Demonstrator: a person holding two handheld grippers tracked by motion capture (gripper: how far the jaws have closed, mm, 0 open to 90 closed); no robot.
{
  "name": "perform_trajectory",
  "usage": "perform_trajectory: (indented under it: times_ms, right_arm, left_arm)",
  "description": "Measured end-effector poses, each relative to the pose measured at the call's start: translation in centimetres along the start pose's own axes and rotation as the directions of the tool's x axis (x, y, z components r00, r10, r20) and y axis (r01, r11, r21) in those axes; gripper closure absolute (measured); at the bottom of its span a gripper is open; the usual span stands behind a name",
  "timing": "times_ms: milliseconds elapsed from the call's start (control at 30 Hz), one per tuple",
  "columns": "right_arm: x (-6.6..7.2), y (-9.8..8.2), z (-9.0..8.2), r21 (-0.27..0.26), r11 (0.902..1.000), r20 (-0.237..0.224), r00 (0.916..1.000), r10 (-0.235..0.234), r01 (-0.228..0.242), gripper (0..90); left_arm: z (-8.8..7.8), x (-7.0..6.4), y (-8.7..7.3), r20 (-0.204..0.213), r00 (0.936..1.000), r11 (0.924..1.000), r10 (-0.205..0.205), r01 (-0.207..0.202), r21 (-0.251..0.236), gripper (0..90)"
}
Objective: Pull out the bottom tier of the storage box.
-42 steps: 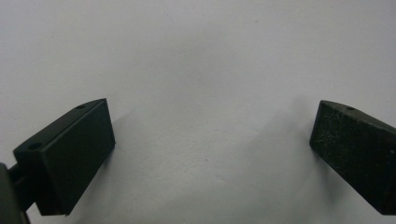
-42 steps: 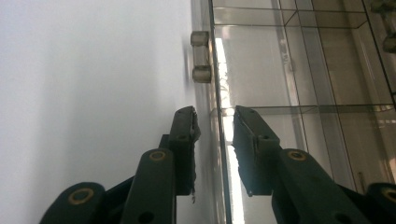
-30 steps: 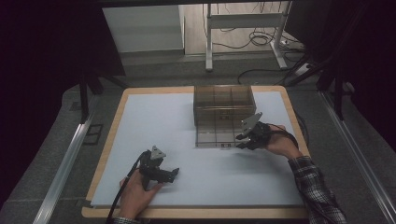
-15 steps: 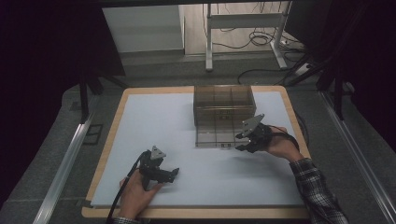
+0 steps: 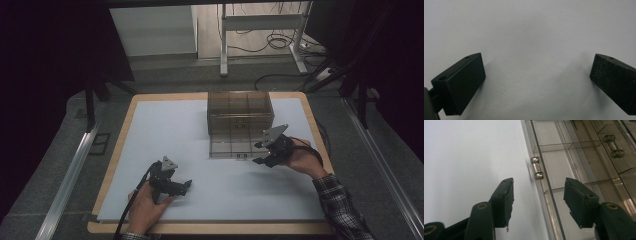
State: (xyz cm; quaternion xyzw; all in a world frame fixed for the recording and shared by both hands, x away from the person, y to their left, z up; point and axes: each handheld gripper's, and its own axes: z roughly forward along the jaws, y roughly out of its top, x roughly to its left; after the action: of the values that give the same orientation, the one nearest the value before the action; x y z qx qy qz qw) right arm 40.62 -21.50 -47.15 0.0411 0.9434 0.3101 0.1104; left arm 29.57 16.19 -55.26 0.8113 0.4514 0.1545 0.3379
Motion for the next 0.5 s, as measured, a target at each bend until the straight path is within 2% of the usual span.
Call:
perform_trajectory:
  times_ms: [500]
  right_arm:
    - [1.4, -0.3, -0.5, -0.034, 0.9977, 0.036, 0.9976, 0.059, -0.058, 31.3]
  left_arm:
    - [0.0, 0.0, 0.0, 0.000, 1.0000, 1.0000, 0.000, 0.000, 0.000, 0.0]
